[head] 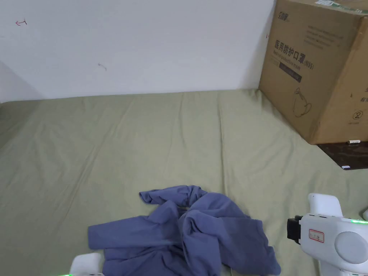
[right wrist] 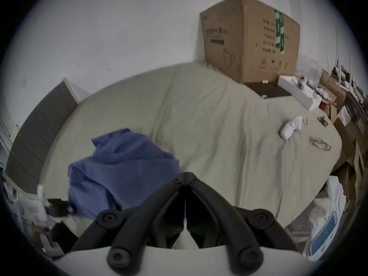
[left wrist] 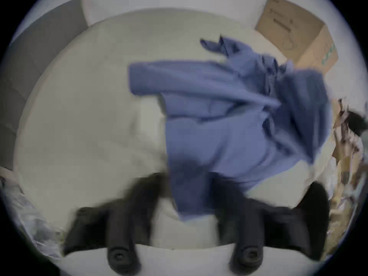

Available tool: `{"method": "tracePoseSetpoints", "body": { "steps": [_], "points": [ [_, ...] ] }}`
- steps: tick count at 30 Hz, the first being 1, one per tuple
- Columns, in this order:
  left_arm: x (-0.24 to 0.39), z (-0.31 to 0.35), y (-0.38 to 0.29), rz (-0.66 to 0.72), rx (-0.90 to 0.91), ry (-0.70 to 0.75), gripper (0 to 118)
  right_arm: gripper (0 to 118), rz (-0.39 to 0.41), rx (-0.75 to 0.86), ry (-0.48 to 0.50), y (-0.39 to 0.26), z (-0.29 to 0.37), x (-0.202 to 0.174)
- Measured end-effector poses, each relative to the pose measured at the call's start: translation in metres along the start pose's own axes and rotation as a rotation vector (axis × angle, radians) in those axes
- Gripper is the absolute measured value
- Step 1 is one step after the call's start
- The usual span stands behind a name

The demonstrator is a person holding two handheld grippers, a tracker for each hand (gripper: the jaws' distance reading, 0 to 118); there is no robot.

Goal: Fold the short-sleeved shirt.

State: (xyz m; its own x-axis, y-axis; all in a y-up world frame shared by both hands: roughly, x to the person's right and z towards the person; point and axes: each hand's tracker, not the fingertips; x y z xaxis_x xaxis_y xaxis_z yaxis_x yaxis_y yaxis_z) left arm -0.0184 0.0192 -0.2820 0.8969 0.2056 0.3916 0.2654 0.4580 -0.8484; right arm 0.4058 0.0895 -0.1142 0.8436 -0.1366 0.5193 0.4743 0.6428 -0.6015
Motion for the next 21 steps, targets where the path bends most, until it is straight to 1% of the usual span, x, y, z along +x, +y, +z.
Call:
{"method": "tracePoseSetpoints", "body": {
  "steps": [1, 2, 3, 4, 5, 6, 7, 9, 10, 13, 16, 17, 18, 19, 20, 21],
  "points": [
    [-0.011, 0.008, 0.004, 0.082, -0.007, -0.128, 3, 0, -0.004, -0.056, 0.003, -0.001, -0.007, 0.003],
    [-0.018, 0.017, 0.005, 0.148, 0.018, -0.148, 3, 1, -0.016, -0.109, 0.028, -0.003, -0.015, 0.007],
    [-0.021, 0.023, 0.006, 0.166, 0.020, -0.151, 3, 7, -0.035, -0.160, 0.062, -0.004, -0.022, 0.010],
    [-0.023, 0.029, 0.008, 0.155, 0.027, -0.140, 3, 26, -0.078, -0.200, 0.107, -0.007, -0.030, 0.014],
    [-0.024, 0.035, 0.011, 0.139, 0.041, -0.119, 3, 47, -0.096, -0.233, 0.117, -0.010, -0.038, 0.015],
    [-0.024, 0.039, 0.013, 0.115, 0.052, -0.101, 3, 63, -0.070, -0.257, 0.114, -0.011, -0.046, 0.015],
    [-0.024, 0.044, 0.015, 0.092, 0.054, -0.092, 3, 73, -0.035, -0.275, 0.102, -0.013, -0.053, 0.011],
    [-0.022, 0.053, 0.017, 0.055, 0.084, -0.094, 3, 81, 0.057, -0.319, 0.062, -0.015, -0.069, 0.002],
    [-0.020, 0.057, 0.018, 0.033, 0.101, -0.085, 3, 81, 0.107, -0.355, 0.054, -0.015, -0.078, -0.004],
    [-0.019, 0.063, 0.021, 0.006, 0.116, -0.083, 3, 81, 0.146, -0.416, 0.044, -0.017, -0.102, -0.010],
    [-0.021, 0.063, 0.023, 0.016, 0.117, -0.092, 3, 81, 0.153, -0.430, 0.036, -0.017, -0.112, -0.012],
    [-0.024, 0.062, 0.022, 0.025, 0.113, -0.092, 3, 77, 0.155, -0.433, 0.037, -0.016, -0.111, -0.012],
    [-0.026, 0.062, 0.021, 0.029, 0.113, -0.093, 3, 65, 0.162, -0.432, 0.042, -0.016, -0.108, -0.010],
    [-0.026, 0.062, 0.020, 0.032, 0.113, -0.092, 3, 34, 0.198, -0.401, 0.081, -0.015, -0.101, -0.009],
    [-0.027, 0.062, 0.020, 0.036, 0.114, -0.089, 3, 19, 0.227, -0.364, 0.110, -0.015, -0.094, -0.009],
    [-0.029, 0.062, 0.018, 0.038, 0.114, -0.088, 3, 12, 0.261, -0.345, 0.091, -0.016, -0.089, -0.009]
  ]
}}
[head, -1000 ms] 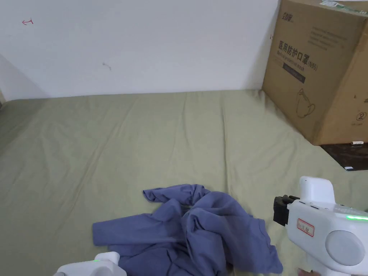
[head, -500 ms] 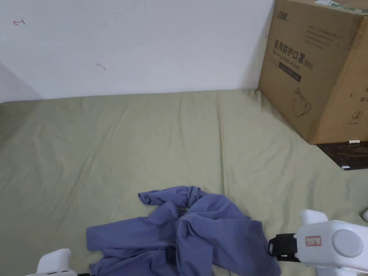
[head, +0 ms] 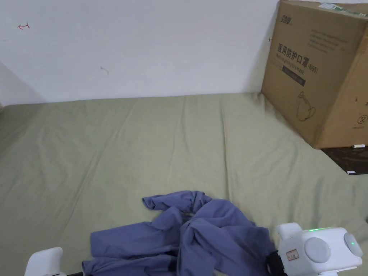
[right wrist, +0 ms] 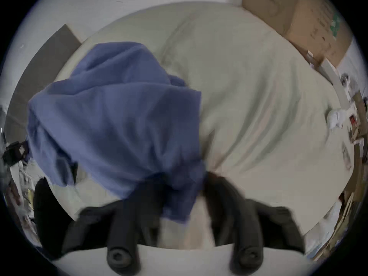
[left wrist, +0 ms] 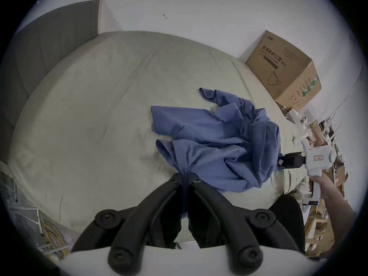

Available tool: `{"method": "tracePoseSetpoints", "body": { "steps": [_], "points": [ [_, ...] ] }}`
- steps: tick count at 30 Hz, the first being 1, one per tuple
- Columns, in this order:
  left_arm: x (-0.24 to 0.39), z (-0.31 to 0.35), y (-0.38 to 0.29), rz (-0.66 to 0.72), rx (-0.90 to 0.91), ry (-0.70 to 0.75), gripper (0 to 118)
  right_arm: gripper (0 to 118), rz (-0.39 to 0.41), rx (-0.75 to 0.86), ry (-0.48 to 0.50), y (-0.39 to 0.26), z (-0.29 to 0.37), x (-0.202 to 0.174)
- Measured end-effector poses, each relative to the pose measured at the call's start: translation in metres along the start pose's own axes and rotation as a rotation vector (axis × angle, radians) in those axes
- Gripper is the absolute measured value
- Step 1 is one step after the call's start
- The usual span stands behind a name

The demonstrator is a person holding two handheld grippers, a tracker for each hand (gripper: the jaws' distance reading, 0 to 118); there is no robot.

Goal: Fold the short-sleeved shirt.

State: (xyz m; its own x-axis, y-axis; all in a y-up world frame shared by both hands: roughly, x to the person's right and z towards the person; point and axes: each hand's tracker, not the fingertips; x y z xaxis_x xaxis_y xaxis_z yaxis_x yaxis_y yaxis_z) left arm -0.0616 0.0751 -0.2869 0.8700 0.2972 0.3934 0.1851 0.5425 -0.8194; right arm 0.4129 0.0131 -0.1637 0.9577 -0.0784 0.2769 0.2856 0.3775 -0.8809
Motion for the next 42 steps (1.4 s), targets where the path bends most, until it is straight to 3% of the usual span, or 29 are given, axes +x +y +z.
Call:
{"method": "tracePoseSetpoints", "body": {
  "steps": [1, 2, 4, 7, 18, 21, 27, 30, 31, 34, 42],
  "points": [
    [-0.002, 0.001, -0.001, 0.006, 0.000, -0.003, 3, 12, 0.022, 0.013, -0.030, -0.005, 0.008, 0.001],
    [-0.003, 0.002, -0.001, 0.013, 0.000, -0.008, 3, 4, -0.001, 0.027, -0.002, -0.009, 0.015, 0.004],
    [-0.007, 0.007, -0.002, 0.024, 0.023, -0.021, 3, 4, -0.065, 0.058, 0.067, -0.014, 0.029, 0.010],
    [-0.009, 0.016, 0.003, 0.017, 0.073, 0.009, 3, 4, -0.099, 0.134, 0.108, -0.019, 0.057, 0.014],
    [-0.017, 0.104, 0.085, -0.073, 0.281, -0.011, 3, 4, -0.091, 0.471, 0.190, 0.024, 0.200, 0.021],
    [-0.019, 0.132, 0.124, -0.068, 0.341, -0.017, 3, 4, -0.058, 0.521, 0.169, 0.052, 0.236, 0.019],
    [-0.008, 0.171, 0.194, -0.147, 0.440, 0.034, 3, 4, -0.071, 0.605, 0.156, 0.113, 0.292, 0.021],
    [-0.005, 0.181, 0.224, -0.133, 0.450, 0.013, 3, 4, -0.071, 0.659, 0.105, 0.142, 0.314, 0.019],
    [-0.004, 0.182, 0.233, -0.129, 0.456, 0.011, 3, 4, -0.077, 0.687, 0.062, 0.152, 0.321, 0.018],
    [-0.001, 0.182, 0.257, -0.145, 0.468, 0.036, 3, 4, -0.083, 0.691, 0.086, 0.185, 0.335, 0.021],
    [-0.007, 0.151, 0.324, -0.085, 0.494, 0.035, 3, 4, -0.166, 0.743, 0.025, 0.275, 0.341, 0.037]
  ]
}}
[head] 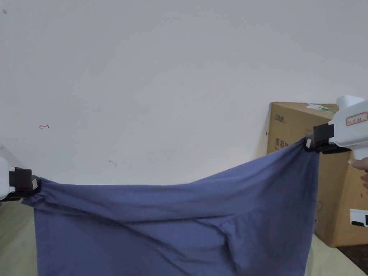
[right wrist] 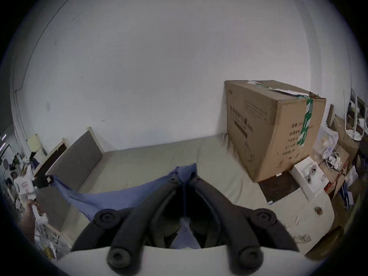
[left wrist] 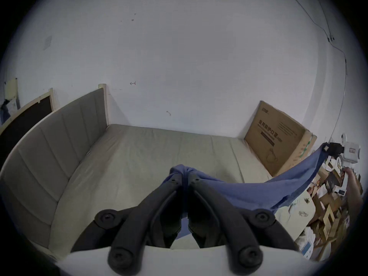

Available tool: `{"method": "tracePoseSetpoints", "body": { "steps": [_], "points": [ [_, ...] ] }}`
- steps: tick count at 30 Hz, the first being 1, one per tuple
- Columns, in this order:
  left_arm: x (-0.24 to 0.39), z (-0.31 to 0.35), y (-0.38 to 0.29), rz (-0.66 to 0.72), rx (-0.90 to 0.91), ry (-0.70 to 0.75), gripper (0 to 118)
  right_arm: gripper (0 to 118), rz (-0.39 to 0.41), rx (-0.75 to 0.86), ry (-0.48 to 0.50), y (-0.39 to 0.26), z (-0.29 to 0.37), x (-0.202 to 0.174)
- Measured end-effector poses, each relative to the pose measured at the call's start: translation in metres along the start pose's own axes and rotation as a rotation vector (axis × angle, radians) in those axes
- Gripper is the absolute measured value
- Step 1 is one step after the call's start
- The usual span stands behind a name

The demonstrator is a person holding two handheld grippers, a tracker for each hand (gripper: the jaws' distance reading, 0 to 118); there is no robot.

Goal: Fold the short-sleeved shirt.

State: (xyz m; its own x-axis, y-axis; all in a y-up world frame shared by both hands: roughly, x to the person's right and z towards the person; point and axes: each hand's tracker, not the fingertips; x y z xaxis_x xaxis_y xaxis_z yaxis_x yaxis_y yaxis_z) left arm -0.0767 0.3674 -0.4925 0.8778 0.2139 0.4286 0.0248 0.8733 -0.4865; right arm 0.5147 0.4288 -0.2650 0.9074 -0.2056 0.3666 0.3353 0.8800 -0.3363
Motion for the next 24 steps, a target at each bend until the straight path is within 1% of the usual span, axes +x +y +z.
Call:
{"method": "tracePoseSetpoints", "body": {
  "steps": [3, 4, 9, 12, 15, 18, 21, 23, 24],
  "points": [
    [0.000, -0.028, 0.015, 0.016, 0.014, 0.003, 3, 4, -0.022, 0.032, -0.014, 0.023, -0.027, 0.001],
    [0.001, -0.038, 0.020, 0.006, 0.022, 0.009, 3, 4, -0.023, 0.047, -0.035, 0.029, -0.036, 0.000],
    [0.004, -0.086, 0.039, -0.003, 0.069, 0.017, 3, 4, -0.005, 0.102, -0.069, 0.049, -0.079, -0.009],
    [0.002, -0.112, 0.038, 0.030, 0.128, 0.044, 3, 4, 0.017, 0.136, -0.094, 0.049, -0.106, -0.010],
    [-0.001, -0.138, 0.023, 0.039, 0.145, 0.074, 3, 4, 0.020, 0.170, -0.108, 0.029, -0.128, -0.007],
    [-0.007, -0.162, -0.006, 0.039, 0.099, 0.100, 3, 4, 0.008, 0.147, -0.114, -0.016, -0.153, 0.005],
    [-0.019, -0.183, -0.060, 0.027, -0.058, 0.108, 3, 4, -0.063, -0.017, -0.077, -0.094, -0.180, 0.035],
    [-0.031, -0.191, -0.118, 0.041, -0.192, 0.093, 3, 4, -0.098, -0.210, -0.109, -0.162, -0.196, 0.058],
    [-0.036, -0.192, -0.145, 0.040, -0.254, 0.087, 3, 4, -0.117, -0.273, -0.119, -0.193, -0.199, 0.067]
  ]
}}
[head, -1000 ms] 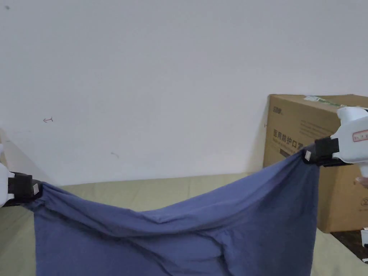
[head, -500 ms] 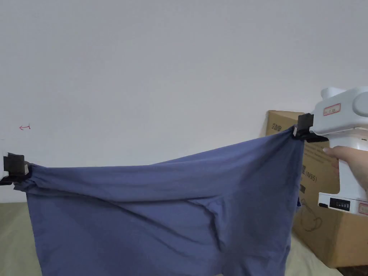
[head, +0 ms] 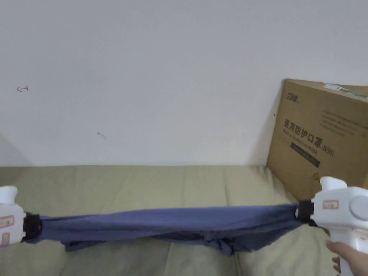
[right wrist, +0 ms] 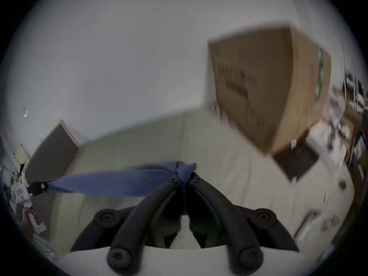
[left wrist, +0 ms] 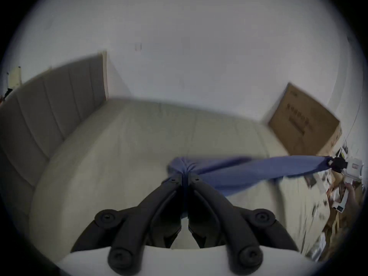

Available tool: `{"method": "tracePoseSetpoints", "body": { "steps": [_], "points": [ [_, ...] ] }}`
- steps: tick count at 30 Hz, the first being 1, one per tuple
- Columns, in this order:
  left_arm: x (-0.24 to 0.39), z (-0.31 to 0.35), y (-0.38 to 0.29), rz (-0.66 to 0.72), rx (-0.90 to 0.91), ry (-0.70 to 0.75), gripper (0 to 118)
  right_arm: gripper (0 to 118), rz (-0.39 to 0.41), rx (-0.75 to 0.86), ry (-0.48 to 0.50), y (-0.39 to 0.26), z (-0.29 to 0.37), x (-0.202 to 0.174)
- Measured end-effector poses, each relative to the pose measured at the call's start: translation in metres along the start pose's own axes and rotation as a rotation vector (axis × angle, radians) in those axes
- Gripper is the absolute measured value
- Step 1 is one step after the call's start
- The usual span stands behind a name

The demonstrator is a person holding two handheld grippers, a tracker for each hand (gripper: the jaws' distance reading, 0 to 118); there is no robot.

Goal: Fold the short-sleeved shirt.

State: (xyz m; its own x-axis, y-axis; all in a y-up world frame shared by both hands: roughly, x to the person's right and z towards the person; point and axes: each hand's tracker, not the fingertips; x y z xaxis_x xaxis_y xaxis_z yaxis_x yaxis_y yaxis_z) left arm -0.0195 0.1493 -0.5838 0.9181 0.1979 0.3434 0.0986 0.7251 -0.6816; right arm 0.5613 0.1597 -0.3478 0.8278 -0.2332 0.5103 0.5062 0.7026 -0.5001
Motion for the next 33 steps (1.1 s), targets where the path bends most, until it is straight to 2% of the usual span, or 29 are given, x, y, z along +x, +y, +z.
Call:
{"method": "tracePoseSetpoints", "body": {
  "steps": [3, 6, 8, 9, 11, 13, 17, 19, 22, 25, 26, 27, 28, 29, 30, 31, 33],
  "points": [
    [-0.020, -0.017, -0.088, -0.037, -0.201, 0.017, 3, 4, -0.020, -0.200, -0.027, -0.092, -0.026, 0.042],
    [-0.042, -0.006, -0.159, 0.053, -0.336, 0.018, 3, 4, 0.049, -0.359, -0.078, -0.170, -0.021, 0.067],
    [-0.057, 0.015, -0.196, 0.146, -0.361, -0.023, 3, 4, -0.023, -0.401, -0.018, -0.211, 0.002, 0.084],
    [-0.062, 0.025, -0.206, 0.159, -0.370, -0.034, 3, 4, -0.019, -0.392, -0.034, -0.222, 0.014, 0.089],
    [-0.068, 0.055, -0.221, 0.149, -0.346, -0.048, 3, 4, -0.057, -0.372, 0.008, -0.241, 0.049, 0.100],
    [-0.072, 0.078, -0.228, 0.151, -0.349, -0.055, 3, 4, -0.037, -0.374, -0.001, -0.252, 0.075, 0.104],
    [-0.073, 0.116, -0.242, 0.096, -0.391, -0.059, 3, 4, 0.134, -0.414, -0.010, -0.270, 0.123, 0.097],
    [-0.080, 0.124, -0.253, 0.065, -0.429, -0.055, 3, 4, 0.192, -0.443, -0.020, -0.278, 0.138, 0.095],
    [-0.080, 0.142, -0.263, 0.040, -0.450, -0.062, 3, 4, 0.198, -0.454, -0.037, -0.285, 0.153, 0.090],
    [-0.089, 0.152, -0.266, 0.077, -0.456, -0.110, 3, 6, 0.165, -0.438, -0.037, -0.289, 0.160, 0.086],
    [-0.083, 0.158, -0.268, 0.123, -0.467, -0.131, 4, 15, 0.151, -0.418, -0.053, -0.290, 0.162, 0.084],
    [-0.082, 0.161, -0.267, 0.151, -0.454, -0.129, 12, 33, 0.146, -0.404, -0.083, -0.290, 0.163, 0.084],
    [-0.082, 0.165, -0.267, 0.159, -0.437, -0.105, 43, 69, 0.139, -0.398, -0.099, -0.290, 0.164, 0.081],
    [-0.081, 0.169, -0.267, 0.144, -0.427, -0.082, 76, 92, 0.129, -0.382, -0.114, -0.289, 0.167, 0.077],
    [-0.076, 0.172, -0.266, 0.138, -0.412, -0.078, 99, 103, 0.118, -0.360, -0.120, -0.287, 0.171, 0.074],
    [-0.074, 0.179, -0.265, 0.133, -0.375, -0.078, 104, 104, 0.113, -0.338, -0.113, -0.283, 0.175, 0.069],
    [-0.065, 0.186, -0.259, 0.112, -0.356, -0.075, 103, 104, 0.114, -0.299, -0.105, -0.274, 0.184, 0.054]
  ]
}}
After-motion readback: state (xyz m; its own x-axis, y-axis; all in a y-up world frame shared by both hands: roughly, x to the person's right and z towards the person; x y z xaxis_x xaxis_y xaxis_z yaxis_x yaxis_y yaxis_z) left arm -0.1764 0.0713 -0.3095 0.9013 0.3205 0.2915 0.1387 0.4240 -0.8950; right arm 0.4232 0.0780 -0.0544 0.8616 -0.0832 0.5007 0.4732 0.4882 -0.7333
